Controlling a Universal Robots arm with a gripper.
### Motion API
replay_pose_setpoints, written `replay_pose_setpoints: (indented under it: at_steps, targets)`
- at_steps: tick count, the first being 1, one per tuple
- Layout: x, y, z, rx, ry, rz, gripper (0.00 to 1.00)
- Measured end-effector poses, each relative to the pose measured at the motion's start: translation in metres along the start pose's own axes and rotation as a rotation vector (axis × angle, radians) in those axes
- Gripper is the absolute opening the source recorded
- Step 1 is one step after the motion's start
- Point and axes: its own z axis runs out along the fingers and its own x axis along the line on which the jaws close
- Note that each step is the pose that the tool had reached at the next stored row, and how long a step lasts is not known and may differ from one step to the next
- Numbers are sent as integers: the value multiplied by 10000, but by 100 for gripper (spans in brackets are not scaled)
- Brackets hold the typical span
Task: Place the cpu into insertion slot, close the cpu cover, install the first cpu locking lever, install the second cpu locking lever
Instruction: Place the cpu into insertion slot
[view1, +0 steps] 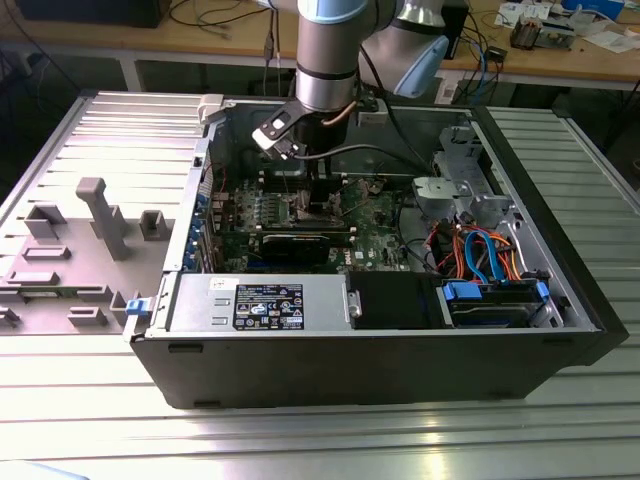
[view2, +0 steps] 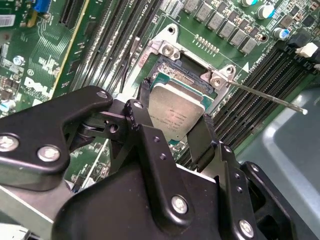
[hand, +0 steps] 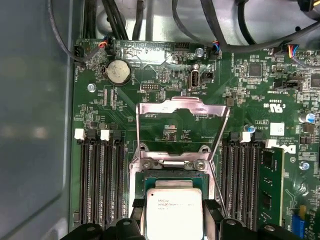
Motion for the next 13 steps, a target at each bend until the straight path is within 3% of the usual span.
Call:
replay_pose_setpoints:
  at_steps: [13]
  targets:
    - [5,-7,123,19,6,348,55]
